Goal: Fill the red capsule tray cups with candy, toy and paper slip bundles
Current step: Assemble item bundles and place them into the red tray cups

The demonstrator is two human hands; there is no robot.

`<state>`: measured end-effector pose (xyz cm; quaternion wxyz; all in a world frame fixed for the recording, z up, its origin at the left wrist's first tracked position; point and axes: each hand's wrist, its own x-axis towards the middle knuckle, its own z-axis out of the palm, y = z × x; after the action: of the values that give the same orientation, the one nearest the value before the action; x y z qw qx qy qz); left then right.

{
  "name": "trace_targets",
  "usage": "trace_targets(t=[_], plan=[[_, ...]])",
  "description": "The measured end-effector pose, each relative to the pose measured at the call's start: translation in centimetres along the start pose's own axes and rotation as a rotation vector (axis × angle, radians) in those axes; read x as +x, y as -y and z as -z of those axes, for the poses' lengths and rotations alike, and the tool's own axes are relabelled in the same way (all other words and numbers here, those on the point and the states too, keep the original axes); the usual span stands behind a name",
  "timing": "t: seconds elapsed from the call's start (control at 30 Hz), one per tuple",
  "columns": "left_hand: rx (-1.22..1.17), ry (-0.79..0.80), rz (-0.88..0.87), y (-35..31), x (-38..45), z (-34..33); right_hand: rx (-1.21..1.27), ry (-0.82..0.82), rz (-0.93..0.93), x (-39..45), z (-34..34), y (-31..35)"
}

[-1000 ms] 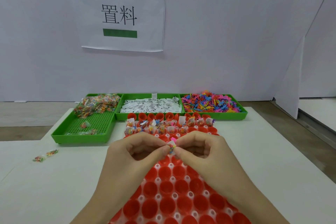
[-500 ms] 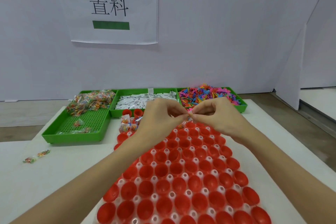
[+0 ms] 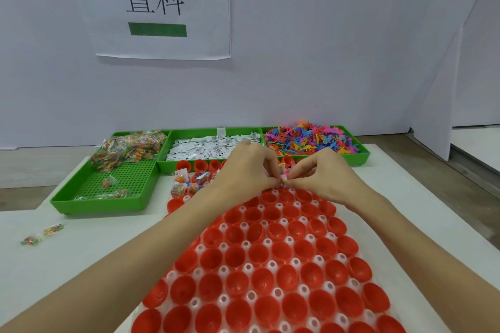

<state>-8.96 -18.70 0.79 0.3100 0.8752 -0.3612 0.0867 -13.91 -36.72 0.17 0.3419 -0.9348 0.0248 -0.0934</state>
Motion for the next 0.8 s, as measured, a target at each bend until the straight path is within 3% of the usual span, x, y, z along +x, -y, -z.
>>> trace_targets(t=[0.33,0.6,0.8], plan=[[0.191,0.052,-0.126,-0.5,0.0,-0.1,-0.134,0.088,0.040,0.2,0.1,0.9],[0.271,0.193,-0.252,0.3,0.7,0.1,-0.175,0.019,0.069,0.4,-0.1,0.9],[0.139,0.056,-0.129,1.1,0.6,-0.8,-0.173,0.019,0.078,0.7,-0.5,1.1]])
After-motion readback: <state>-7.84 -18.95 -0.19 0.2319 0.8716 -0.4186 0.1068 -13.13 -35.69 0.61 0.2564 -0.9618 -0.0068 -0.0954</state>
